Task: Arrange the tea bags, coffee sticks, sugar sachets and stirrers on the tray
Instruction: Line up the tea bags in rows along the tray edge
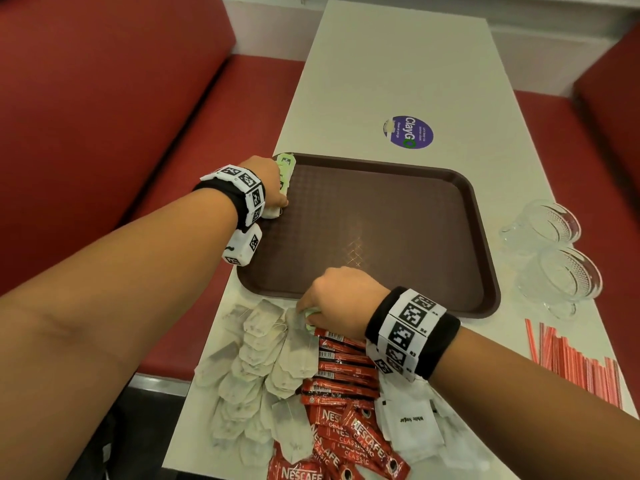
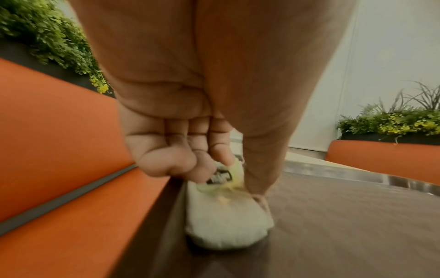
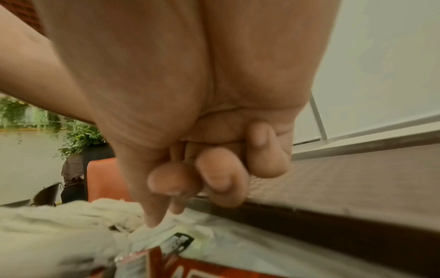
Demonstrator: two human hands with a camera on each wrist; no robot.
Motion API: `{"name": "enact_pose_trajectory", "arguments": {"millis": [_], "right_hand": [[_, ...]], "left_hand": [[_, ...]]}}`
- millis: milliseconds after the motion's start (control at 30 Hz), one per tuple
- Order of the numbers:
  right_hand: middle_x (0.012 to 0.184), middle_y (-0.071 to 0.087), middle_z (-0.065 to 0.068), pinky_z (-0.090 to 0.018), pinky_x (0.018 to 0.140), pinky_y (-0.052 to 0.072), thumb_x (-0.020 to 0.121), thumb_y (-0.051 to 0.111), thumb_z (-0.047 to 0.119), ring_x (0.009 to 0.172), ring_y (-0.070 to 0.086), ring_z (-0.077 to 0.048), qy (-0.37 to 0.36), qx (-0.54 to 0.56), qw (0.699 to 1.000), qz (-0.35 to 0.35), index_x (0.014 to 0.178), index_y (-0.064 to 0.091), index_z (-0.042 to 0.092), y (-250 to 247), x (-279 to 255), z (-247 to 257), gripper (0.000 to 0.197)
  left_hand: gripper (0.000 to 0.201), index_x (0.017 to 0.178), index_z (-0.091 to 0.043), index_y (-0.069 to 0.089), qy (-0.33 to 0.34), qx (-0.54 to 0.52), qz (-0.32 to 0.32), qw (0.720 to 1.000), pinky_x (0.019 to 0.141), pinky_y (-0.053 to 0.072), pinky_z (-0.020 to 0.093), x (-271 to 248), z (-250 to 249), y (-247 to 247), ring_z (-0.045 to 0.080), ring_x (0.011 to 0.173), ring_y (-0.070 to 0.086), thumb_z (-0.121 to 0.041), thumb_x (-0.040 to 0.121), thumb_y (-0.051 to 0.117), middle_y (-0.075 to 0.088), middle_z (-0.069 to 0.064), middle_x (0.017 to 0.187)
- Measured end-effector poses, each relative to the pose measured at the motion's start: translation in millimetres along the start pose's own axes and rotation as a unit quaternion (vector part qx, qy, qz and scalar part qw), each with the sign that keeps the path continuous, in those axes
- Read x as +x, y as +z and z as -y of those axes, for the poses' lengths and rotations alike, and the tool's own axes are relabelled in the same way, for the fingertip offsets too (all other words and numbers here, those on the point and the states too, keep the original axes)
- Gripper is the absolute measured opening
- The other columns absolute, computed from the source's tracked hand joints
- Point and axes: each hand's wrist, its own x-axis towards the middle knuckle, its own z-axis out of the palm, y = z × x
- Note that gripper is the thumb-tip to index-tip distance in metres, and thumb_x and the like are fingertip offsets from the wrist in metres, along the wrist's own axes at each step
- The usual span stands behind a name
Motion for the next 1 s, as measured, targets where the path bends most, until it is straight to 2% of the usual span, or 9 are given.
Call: {"name": "enact_pose_trajectory", "arguments": {"millis": [100, 167, 233, 367, 500, 633, 767, 867, 1000], "right_hand": [[0.103, 0.072, -0.002, -0.033, 0.071, 0.048, 0.095, 0.057, 0.033, 0.093, 0.066, -0.029, 0.010, -0.054, 0.998, -0.006, 0.118, 0.071, 0.033, 3, 2, 4, 0.027], [0.097, 0.071, -0.004, -0.031, 0.066, 0.042, 0.093, 0.059, 0.034, 0.087, 0.065, -0.029, 0.028, -0.071, 0.997, 0.000, 0.110, 0.073, 0.028, 4, 4, 7, 0.024], [0.095, 0.071, -0.005, -0.031, 0.065, 0.043, 0.092, 0.061, 0.033, 0.082, 0.065, -0.030, 0.042, -0.081, 0.996, -0.002, 0.106, 0.074, 0.024, 4, 5, 11, 0.022], [0.104, 0.070, -0.008, -0.034, 0.071, 0.050, 0.093, 0.061, 0.028, 0.091, 0.067, -0.032, 0.052, -0.078, 0.996, -0.001, 0.112, 0.071, 0.019, 4, 6, 19, 0.024], [0.101, 0.069, -0.006, -0.039, 0.081, 0.057, 0.092, 0.060, 0.028, 0.091, 0.067, -0.030, 0.063, -0.044, 0.997, 0.024, 0.107, 0.069, 0.017, 1, 4, 23, 0.021], [0.094, 0.067, -0.002, -0.035, 0.074, 0.054, 0.090, 0.060, 0.027, 0.086, 0.064, -0.026, 0.062, -0.028, 0.998, 0.019, 0.090, 0.064, 0.019, -6, -2, 26, 0.010], [0.098, 0.063, -0.002, -0.032, 0.069, 0.041, 0.088, 0.059, 0.018, 0.087, 0.057, -0.024, 0.055, -0.010, 0.998, 0.009, 0.087, 0.055, 0.021, -8, -10, 25, 0.005], [0.097, 0.063, -0.003, -0.032, 0.069, 0.043, 0.092, 0.054, 0.014, 0.086, 0.058, -0.024, 0.083, 0.047, 0.995, -0.029, 0.099, 0.056, 0.020, -10, -19, 21, 0.010], [0.099, 0.062, -0.001, -0.031, 0.069, 0.047, 0.091, 0.063, 0.018, 0.084, 0.060, -0.021, 0.115, 0.147, 0.975, -0.122, 0.111, 0.055, 0.022, -7, -27, 10, 0.022]], "left_hand": [[0.048, 0.094, -0.012, 0.067, 0.007, -0.004, -0.010, 1.000, 0.073, 0.055, 0.037, -17, -1, -11, 0.025, 0.086, 0.063, -0.059, 0.084, 0.064, 0.067, 0.004, 0.089], [0.039, 0.093, -0.016, 0.066, 0.032, -0.049, -0.036, 0.998, 0.076, 0.052, 0.035, -40, -1, -19, 0.023, 0.090, 0.061, -0.054, 0.088, 0.062, 0.066, 0.001, 0.090], [0.028, 0.087, -0.021, 0.066, 0.058, -0.109, -0.049, 0.991, 0.075, 0.048, 0.031, -72, 1, -21, 0.018, 0.086, 0.060, -0.049, 0.088, 0.064, 0.065, -0.004, 0.084], [0.023, 0.081, -0.025, 0.070, 0.124, -0.112, 0.034, 0.985, 0.067, 0.048, 0.025, -138, 7, -7, 0.009, 0.073, 0.062, -0.047, 0.087, 0.068, 0.067, -0.010, 0.075], [0.035, 0.077, -0.021, 0.072, 0.073, -0.023, 0.107, 0.991, 0.063, 0.051, 0.028, -173, 10, 21, 0.014, 0.070, 0.064, -0.054, 0.085, 0.065, 0.068, -0.005, 0.072], [0.055, 0.081, -0.019, 0.072, 0.030, -0.023, 0.135, 0.990, 0.063, 0.053, 0.030, -188, 12, 45, 0.018, 0.074, 0.066, -0.072, 0.077, 0.061, 0.070, -0.001, 0.078], [0.041, 0.090, -0.020, 0.066, 0.023, -0.099, 0.109, 0.989, 0.073, 0.054, 0.032, -198, 7, 54, 0.018, 0.085, 0.064, -0.058, 0.077, 0.074, 0.067, -0.003, 0.087], [0.030, 0.091, -0.024, 0.058, 0.033, -0.154, 0.066, 0.985, 0.068, 0.049, 0.030, -202, 8, 55, 0.015, 0.081, 0.061, -0.043, 0.079, 0.078, 0.063, -0.005, 0.085], [0.005, 0.089, -0.029, 0.068, 0.098, -0.232, 0.033, 0.967, 0.066, 0.045, 0.022, -207, 9, 50, 0.010, 0.078, 0.060, -0.033, 0.088, 0.071, 0.065, -0.010, 0.082]]}}
